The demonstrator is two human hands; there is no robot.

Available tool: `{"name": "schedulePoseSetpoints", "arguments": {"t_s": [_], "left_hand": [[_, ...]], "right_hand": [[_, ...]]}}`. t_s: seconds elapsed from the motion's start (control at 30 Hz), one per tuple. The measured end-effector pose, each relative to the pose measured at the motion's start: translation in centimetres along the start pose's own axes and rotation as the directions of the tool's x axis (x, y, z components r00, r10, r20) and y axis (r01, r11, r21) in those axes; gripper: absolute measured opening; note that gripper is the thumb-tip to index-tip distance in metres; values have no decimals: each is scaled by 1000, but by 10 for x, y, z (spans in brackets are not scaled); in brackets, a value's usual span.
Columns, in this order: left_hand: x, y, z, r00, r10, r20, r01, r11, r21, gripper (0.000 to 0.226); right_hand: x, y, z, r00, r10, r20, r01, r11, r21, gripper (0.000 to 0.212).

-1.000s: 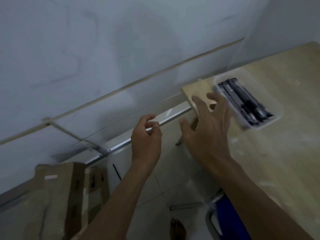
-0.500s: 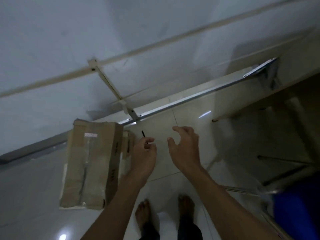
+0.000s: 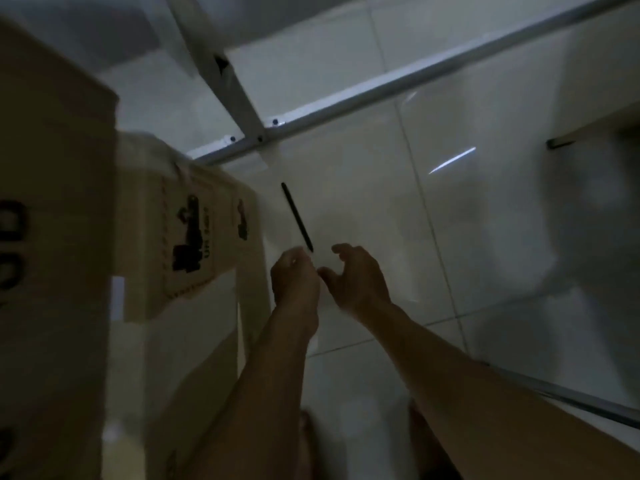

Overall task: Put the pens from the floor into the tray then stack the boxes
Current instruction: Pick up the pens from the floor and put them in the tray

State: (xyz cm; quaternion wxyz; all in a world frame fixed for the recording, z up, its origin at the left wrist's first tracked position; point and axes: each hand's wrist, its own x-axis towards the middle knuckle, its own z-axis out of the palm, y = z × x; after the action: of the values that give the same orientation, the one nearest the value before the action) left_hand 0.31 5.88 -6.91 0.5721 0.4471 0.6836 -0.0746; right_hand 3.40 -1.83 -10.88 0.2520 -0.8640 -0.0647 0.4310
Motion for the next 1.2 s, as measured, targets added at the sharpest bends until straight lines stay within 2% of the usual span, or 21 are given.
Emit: {"name": "schedulePoseSetpoints", "arguments": {"t_s": [0.1, 0.17, 0.27, 0.37, 0.43, 0.53, 0.63, 0.7, 0.83, 1.03, 1.2], "left_hand": [[44, -6, 3, 999, 7, -35, -8, 999, -37, 38], [66, -10, 4, 999, 24, -39, -25, 1000, -17, 41], [86, -11, 8, 999, 42, -23, -41, 998, 42, 31], [90, -10, 11, 998, 49, -42, -46, 996, 72, 35], [87, -9, 12, 998, 57, -26, -54, 994, 94, 34], [82, -5, 12, 1000, 14, 10, -14, 996, 90, 27], [71, -6, 14, 995, -47, 88, 40, 996, 78, 15], [59, -9, 20, 985, -74, 157, 68, 997, 45, 20], [27, -9, 28, 988, -33, 153, 34, 999, -1, 14], [-41, 15, 17, 976, -27, 214, 53, 992, -116, 12], [-117, 60, -12, 978, 38, 204, 0, 983, -184, 6]], "right_hand": [[38, 0, 29, 999, -40, -30, 40, 999, 0, 54], [57, -6, 44, 991, -112, -70, 107, 992, -68, 50], [77, -12, 60, 972, -199, -122, 176, 969, -174, 38], [84, -11, 68, 967, -136, -214, 108, 984, -140, 22], [82, -8, 70, 971, -94, -221, 67, 990, -125, 17], [67, 6, 64, 987, 12, -162, -12, 1000, 0, 24], [40, 20, 51, 994, 19, -106, -1, 986, 168, 25], [24, 25, 39, 993, 17, -118, 7, 980, 197, 28], [-5, 26, 17, 982, 85, -168, -41, 968, 249, 24], [-67, -9, -23, 956, 223, -191, -113, 879, 463, 18], [-124, -58, -78, 955, 214, -208, -60, 821, 568, 18]]}}
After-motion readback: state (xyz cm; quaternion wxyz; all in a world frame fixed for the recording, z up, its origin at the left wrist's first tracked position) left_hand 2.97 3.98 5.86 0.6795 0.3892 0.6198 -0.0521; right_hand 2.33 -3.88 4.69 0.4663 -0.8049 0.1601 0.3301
